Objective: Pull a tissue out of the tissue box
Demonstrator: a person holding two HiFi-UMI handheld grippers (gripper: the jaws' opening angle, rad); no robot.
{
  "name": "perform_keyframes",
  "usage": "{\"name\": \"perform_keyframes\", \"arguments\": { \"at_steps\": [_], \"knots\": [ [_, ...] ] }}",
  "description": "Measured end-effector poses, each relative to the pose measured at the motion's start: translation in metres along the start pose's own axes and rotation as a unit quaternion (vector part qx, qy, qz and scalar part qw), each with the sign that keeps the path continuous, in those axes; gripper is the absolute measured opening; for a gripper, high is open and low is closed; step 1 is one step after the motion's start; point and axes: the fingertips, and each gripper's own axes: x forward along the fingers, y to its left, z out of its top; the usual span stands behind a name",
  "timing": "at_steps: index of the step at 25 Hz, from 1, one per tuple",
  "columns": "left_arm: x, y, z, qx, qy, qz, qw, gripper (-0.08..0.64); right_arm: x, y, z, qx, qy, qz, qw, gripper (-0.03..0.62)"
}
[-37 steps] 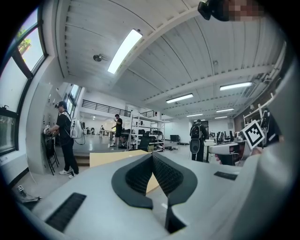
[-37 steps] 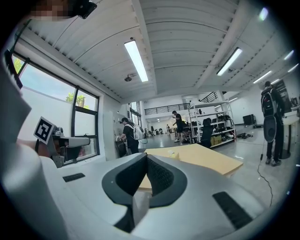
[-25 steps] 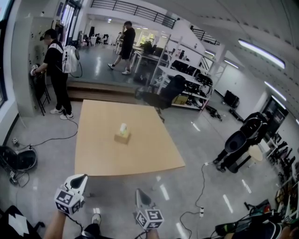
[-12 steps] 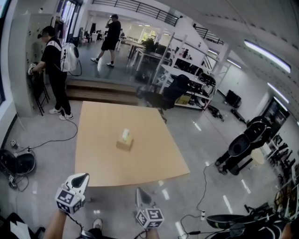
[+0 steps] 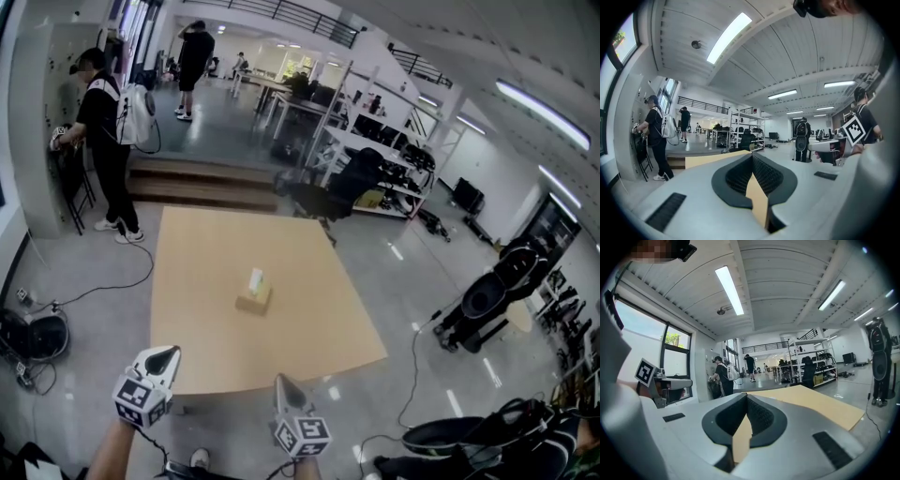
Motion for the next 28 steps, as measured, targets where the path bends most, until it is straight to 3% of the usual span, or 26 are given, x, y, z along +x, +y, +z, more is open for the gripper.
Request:
{"name": "perform_keyframes", "arguments": {
  "at_steps": [14, 28],
  "knots": [
    [0.065, 0.044, 0.009, -0.001, 0.008, -0.018, 0.9998, 0.008, 0.074, -0.020, 0.011, -0.003, 0.009, -0.014, 1.000, 0.012],
    [0.096, 0.072, 0.011, -0.007, 0.003, 0.004, 1.0000, 0.008, 0.119, -0.038, 0.024, -0.009, 0.008, -0.002, 1.000, 0.012]
  ]
}}
